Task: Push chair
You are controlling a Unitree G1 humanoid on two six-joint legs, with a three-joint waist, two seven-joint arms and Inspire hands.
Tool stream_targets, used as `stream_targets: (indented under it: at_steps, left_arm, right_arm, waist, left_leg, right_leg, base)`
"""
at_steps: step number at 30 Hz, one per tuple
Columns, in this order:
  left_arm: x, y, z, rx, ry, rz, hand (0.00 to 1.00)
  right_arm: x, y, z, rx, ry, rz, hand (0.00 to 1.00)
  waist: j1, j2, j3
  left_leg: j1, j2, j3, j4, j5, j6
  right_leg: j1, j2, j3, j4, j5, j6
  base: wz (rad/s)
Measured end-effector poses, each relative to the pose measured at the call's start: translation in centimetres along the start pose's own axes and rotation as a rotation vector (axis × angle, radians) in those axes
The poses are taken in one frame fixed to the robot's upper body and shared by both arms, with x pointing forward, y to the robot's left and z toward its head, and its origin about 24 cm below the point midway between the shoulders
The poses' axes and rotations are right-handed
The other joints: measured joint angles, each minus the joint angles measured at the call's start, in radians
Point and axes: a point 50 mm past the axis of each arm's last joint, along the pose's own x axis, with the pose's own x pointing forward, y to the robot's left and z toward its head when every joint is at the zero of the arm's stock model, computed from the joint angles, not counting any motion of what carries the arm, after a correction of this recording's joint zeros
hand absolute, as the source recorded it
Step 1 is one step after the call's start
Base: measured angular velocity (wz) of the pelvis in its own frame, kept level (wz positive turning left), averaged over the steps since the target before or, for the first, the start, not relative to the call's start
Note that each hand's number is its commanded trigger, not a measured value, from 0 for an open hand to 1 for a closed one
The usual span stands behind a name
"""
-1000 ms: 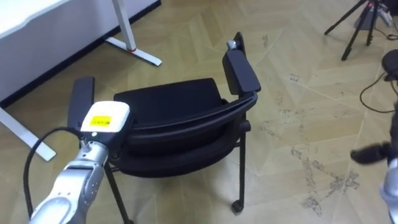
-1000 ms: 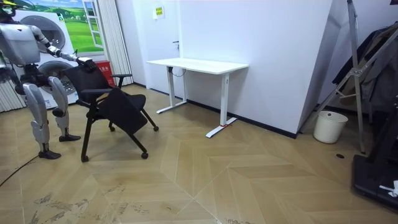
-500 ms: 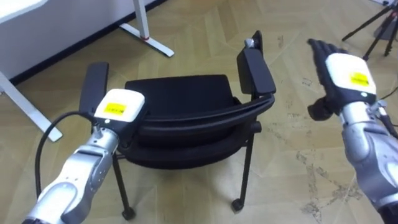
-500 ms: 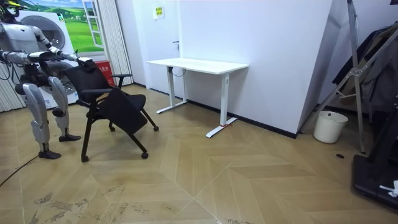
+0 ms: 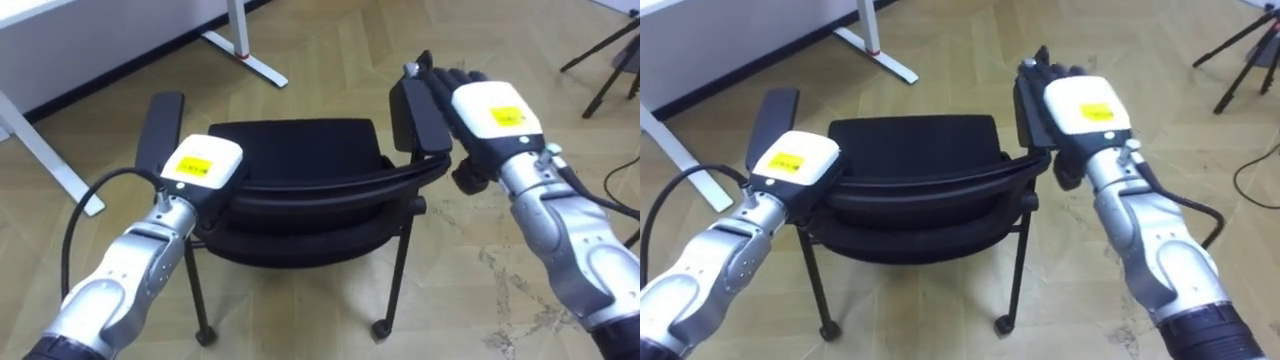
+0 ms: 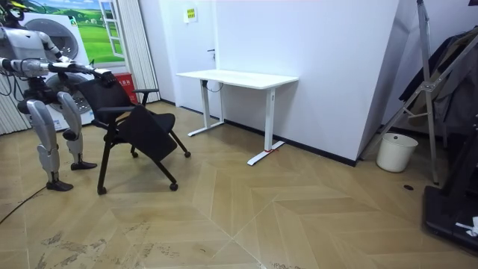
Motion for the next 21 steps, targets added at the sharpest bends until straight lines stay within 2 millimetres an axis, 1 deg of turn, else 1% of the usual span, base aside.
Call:
stream_targets:
  at_steps: [2, 9, 12, 15, 18, 21]
  left_arm:
    - [0.1, 0.1, 0.0, 0.003, -0.006, 0.0, 1.0]
    - [0.3, 0.0, 0.1, 0.005, -0.028, 0.005, 1.0]
    - [0.6, 0.0, 0.3, 0.008, -0.037, 0.005, 1.0]
    - [1.1, 0.2, 0.7, 0.015, -0.054, 0.005, 1.0]
    - [1.2, 0.5, 1.0, 0.019, -0.069, 0.015, 1.0]
    - [1.3, 0.7, 1.4, 0.024, -0.089, 0.022, 1.0]
  right_arm:
    - [0.3, -0.1, 0.4, -0.009, -0.018, 0.019, 0.0]
    - [0.4, 0.0, 0.7, -0.032, -0.031, 0.042, 0.0]
    - [0.4, 0.5, 1.2, -0.039, -0.054, 0.066, 0.0]
    - [0.3, 1.0, 1.7, -0.044, -0.076, 0.109, 0.0]
    - [0.3, 1.3, 2.0, -0.048, -0.091, 0.135, 0.0]
    - [0.3, 1.6, 2.3, -0.042, -0.105, 0.156, 0.0]
  waist:
    - [0.001, -0.001, 0.0005]
    - [0.002, 0.0, 0.0014]
    - [0.009, 0.0, 0.0016]
    - [0.027, -0.002, 0.0029]
    - [0.031, -0.004, 0.0032]
    - [0.033, -0.004, 0.0026]
  left_leg:
    - [-0.002, 0.0, -0.003, 0.001, 0.0, 0.0]
    - [-0.002, 0.0, -0.015, 0.0, 0.0, 0.0]
    - [-0.002, 0.0, -0.016, 0.0, 0.0, 0.0]
    - [-0.004, 0.0, -0.017, 0.0, 0.0, 0.0]
    - [-0.016, 0.0, -0.024, 0.0, 0.0, 0.0]
    - [-0.017, -0.001, -0.042, 0.0, 0.001, 0.0]
  right_leg:
    - [0.001, 0.0, -0.002, 0.0, 0.0, 0.0]
    - [0.008, 0.0, -0.014, -0.001, 0.0, 0.0]
    - [0.008, 0.0, -0.015, -0.002, 0.0, 0.0]
    - [0.008, 0.0, -0.016, -0.003, 0.0, 0.0]
    - [0.007, 0.001, -0.021, -0.012, 0.001, -0.001]
    - [0.01, 0.001, -0.032, -0.016, 0.001, -0.001]
  base:
    - [0.02]
    - [0.05]
    - [0.0]
    - [0.01]
    - [0.07]
    - [0.13]
